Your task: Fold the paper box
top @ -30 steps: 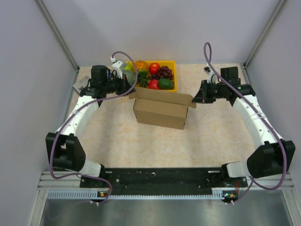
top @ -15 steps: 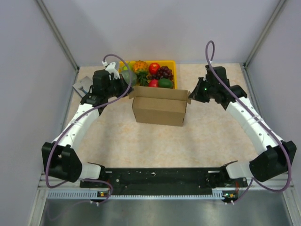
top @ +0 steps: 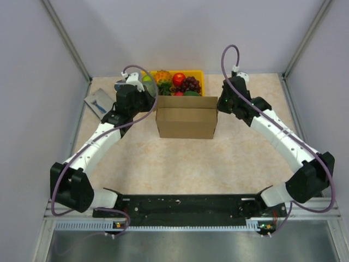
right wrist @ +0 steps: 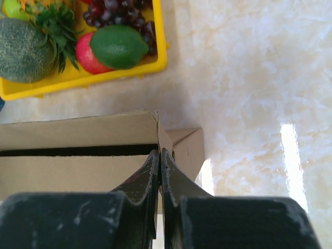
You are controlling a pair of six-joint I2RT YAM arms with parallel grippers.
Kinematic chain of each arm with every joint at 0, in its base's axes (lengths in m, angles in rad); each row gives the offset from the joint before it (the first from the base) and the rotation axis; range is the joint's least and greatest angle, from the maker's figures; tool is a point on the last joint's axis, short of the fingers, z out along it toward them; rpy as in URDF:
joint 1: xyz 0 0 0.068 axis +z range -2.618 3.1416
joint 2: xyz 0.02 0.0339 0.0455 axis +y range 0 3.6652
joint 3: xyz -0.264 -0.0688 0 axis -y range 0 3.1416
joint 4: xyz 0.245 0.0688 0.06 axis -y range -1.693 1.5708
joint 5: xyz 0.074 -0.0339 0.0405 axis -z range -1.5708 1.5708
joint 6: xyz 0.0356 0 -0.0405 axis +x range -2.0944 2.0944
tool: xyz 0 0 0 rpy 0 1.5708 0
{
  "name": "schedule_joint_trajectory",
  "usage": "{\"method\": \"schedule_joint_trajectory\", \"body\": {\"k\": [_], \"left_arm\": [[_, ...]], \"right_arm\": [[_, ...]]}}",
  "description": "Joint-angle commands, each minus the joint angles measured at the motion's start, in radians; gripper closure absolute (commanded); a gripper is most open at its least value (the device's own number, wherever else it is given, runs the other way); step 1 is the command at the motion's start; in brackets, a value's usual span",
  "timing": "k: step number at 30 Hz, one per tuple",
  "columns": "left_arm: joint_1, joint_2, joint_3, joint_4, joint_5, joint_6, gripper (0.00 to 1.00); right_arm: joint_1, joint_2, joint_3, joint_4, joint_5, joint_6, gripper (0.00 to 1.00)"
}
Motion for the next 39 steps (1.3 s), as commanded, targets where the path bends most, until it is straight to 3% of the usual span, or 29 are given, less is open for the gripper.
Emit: {"method": "schedule_joint_trajectory", "body": {"k": [1, 8, 13, 19, 23, 27, 31, 39], "left_arm": [[-0.025, -0.012, -0.020, 0.076, -0.063, -0.001, 1.00], [-0.048, -0.029, -0.093, 0.214, -0.115, 0.042, 1.00], [-0.062, -0.007, -0.092, 0.219, -0.138, 0.053, 1.00], [-0.094, -0.013, -0.102, 0.208, -0.204, 0.048, 1.00], [-0.108, 0.010, -0.052, 0.126, -0.225, -0.038, 1.00], [-0.185, 0.010, -0.030, 0.068, -0.406, -0.027, 1.00], [-0.197, 0.019, -0.030, 0.023, -0.460, -0.111, 1.00], [-0.252, 0.031, -0.038, -0.010, -0.540, -0.127, 1.00]], "right_arm": [[0.026, -0.032, -0.080, 0.152, 0.112, -0.004, 1.00], [0.047, -0.084, -0.232, 0.379, 0.165, -0.067, 1.00], [0.061, -0.107, -0.319, 0.524, 0.168, -0.118, 1.00], [0.061, -0.116, -0.344, 0.544, 0.154, -0.136, 1.00], [0.061, -0.115, -0.352, 0.550, 0.148, -0.133, 1.00], [0.061, -0.118, -0.352, 0.553, 0.137, -0.127, 1.00], [0.061, -0.125, -0.362, 0.553, 0.125, -0.114, 1.00], [0.064, -0.127, -0.387, 0.567, 0.112, -0.100, 1.00]]}}
